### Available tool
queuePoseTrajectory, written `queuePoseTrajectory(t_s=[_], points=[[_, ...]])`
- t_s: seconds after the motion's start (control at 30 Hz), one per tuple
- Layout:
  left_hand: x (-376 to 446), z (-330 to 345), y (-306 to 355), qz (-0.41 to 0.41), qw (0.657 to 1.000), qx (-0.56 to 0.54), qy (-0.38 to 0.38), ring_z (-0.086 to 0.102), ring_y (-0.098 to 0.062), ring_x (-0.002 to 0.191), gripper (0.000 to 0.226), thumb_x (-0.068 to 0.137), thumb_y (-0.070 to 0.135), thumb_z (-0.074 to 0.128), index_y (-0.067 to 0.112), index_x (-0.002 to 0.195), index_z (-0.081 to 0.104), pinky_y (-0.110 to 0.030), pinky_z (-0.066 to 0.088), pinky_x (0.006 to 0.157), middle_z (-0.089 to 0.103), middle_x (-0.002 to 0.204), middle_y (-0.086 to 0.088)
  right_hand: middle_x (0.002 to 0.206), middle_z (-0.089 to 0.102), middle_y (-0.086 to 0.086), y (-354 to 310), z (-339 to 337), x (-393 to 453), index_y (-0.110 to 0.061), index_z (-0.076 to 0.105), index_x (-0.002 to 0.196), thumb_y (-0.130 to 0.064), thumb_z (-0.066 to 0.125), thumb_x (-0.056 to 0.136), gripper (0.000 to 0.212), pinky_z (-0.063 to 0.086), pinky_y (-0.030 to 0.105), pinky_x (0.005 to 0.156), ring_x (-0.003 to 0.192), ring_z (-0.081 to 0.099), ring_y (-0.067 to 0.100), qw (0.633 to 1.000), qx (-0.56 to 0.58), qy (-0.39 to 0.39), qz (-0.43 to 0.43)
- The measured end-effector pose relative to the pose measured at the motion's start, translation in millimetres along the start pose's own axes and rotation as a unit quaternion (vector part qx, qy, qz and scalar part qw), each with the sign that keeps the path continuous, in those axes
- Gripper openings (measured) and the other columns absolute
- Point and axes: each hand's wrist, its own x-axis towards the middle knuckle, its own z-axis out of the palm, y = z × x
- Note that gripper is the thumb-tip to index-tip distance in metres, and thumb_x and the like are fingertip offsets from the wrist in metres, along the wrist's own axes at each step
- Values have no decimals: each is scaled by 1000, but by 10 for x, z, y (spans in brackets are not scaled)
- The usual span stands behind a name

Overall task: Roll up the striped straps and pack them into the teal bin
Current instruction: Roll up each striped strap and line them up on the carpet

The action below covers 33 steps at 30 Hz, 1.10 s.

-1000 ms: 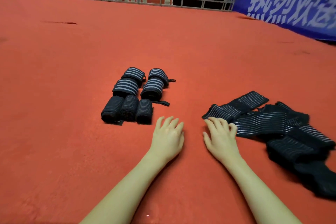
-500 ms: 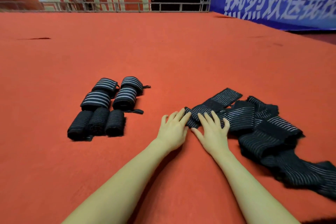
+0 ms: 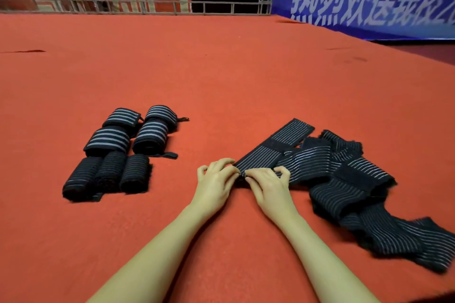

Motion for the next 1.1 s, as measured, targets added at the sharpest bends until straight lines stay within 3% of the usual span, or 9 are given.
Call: queuePoseTrajectory(t_s=[0.2,0.33,0.47,0.63,0.77,0.87,0.97,1.1], points=[[37,-118,101,8,1000,11,-22,45,-9,116,18,98,25,47,20,103,64,-26,14,87,54,124,11,84,68,-15,-22,-210,108,-27,66,88,-36,45,91,22,18,29,87,82,62,6,1000,-5,-26,9],[138,-178,117,7,998,37,-41,47,-12,114,18,96,25,46,17,101,62,-28,17,89,57,120,9,101,68,-11,37,-379,459,-23,67,97,-30,50,94,19,15,31,84,100,58,14,995,-74,-64,34],[377,-73,256,3,998,44,-54,47,-13,115,26,98,33,41,21,110,60,-32,20,93,58,121,10,114,63,-5,364,-420,805,-19,63,110,-30,45,97,26,16,37,90,111,52,19,973,-180,-121,84],[879,198,413,-5,996,52,-73,41,-15,125,34,101,34,35,22,127,54,-35,18,99,53,133,8,111,63,5,997,-289,1018,-11,62,108,-33,42,98,31,17,44,95,110,53,28,936,-266,-148,178],[1403,506,509,-1,995,67,-73,40,-18,127,36,100,33,35,22,129,53,-38,20,100,51,136,6,104,65,14,1462,-58,1010,-3,63,103,-27,53,95,27,27,47,92,103,55,34,932,-264,-126,216],[1791,757,519,13,995,68,-72,37,-20,131,37,101,31,36,20,132,52,-38,21,101,47,141,3,128,55,10,1665,104,1135,-7,52,126,-32,42,100,38,24,44,97,122,44,30,917,-243,-158,273],[2059,1079,511,19,991,68,-111,25,-19,139,42,102,31,33,22,142,39,-40,19,105,31,153,1,149,38,6,1886,252,1184,-11,40,140,-37,29,103,46,18,43,107,137,29,25,899,-242,-198,308],[2297,1446,443,44,977,91,-187,12,-19,145,48,103,34,25,26,150,21,-46,15,112,13,160,4,146,42,2,2006,376,1198,-16,45,136,-35,33,103,40,13,45,110,141,25,21,909,-187,-190,320]])
